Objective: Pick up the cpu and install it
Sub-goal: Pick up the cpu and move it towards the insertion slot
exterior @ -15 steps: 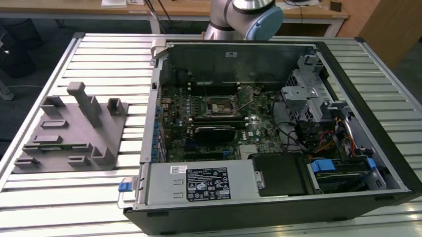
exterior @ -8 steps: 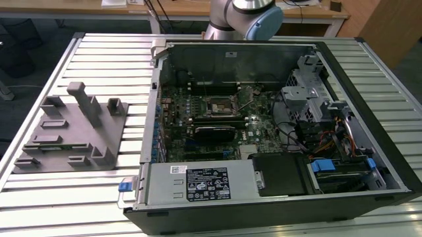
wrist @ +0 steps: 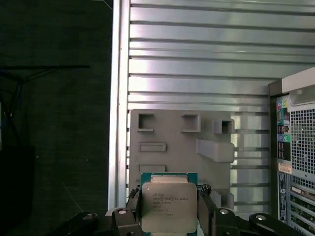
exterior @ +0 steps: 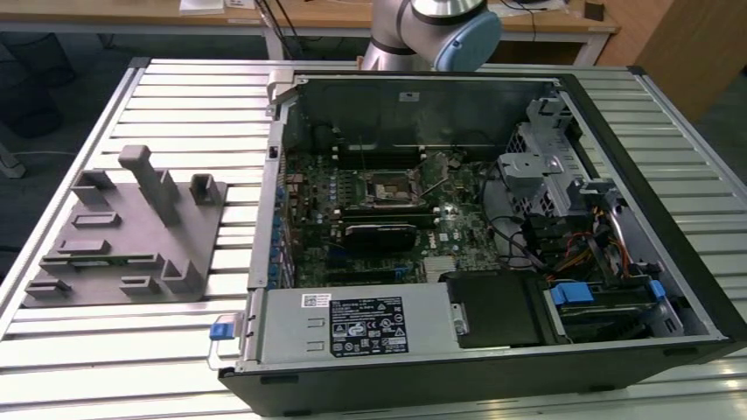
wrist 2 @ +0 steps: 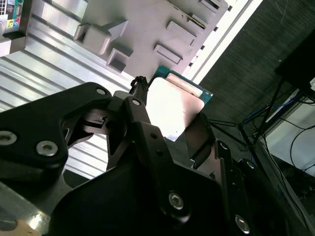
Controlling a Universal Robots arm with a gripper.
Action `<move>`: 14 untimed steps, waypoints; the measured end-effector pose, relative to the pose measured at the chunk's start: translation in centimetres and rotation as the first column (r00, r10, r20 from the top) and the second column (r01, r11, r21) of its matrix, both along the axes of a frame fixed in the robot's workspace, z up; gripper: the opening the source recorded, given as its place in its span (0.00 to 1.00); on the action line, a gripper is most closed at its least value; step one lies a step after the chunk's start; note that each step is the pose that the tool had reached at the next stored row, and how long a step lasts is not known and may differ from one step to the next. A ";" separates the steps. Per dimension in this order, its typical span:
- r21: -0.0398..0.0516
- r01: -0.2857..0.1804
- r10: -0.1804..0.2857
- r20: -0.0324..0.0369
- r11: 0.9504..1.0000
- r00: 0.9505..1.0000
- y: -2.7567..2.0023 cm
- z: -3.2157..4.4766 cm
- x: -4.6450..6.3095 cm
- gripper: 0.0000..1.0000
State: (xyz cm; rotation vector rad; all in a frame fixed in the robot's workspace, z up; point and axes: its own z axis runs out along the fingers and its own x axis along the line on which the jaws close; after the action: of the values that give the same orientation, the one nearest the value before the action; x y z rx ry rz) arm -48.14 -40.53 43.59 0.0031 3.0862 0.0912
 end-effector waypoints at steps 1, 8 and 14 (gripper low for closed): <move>0.000 0.000 0.000 0.001 1.000 1.000 0.00 0.24 0.0 0.54; 0.000 0.000 0.000 0.004 1.000 1.000 0.01 1.90 0.0 0.54; 0.000 0.000 0.000 0.008 1.000 1.000 0.02 3.42 0.0 0.54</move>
State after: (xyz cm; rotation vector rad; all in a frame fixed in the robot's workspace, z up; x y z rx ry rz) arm -48.14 -40.51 47.01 0.0027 3.0784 0.0910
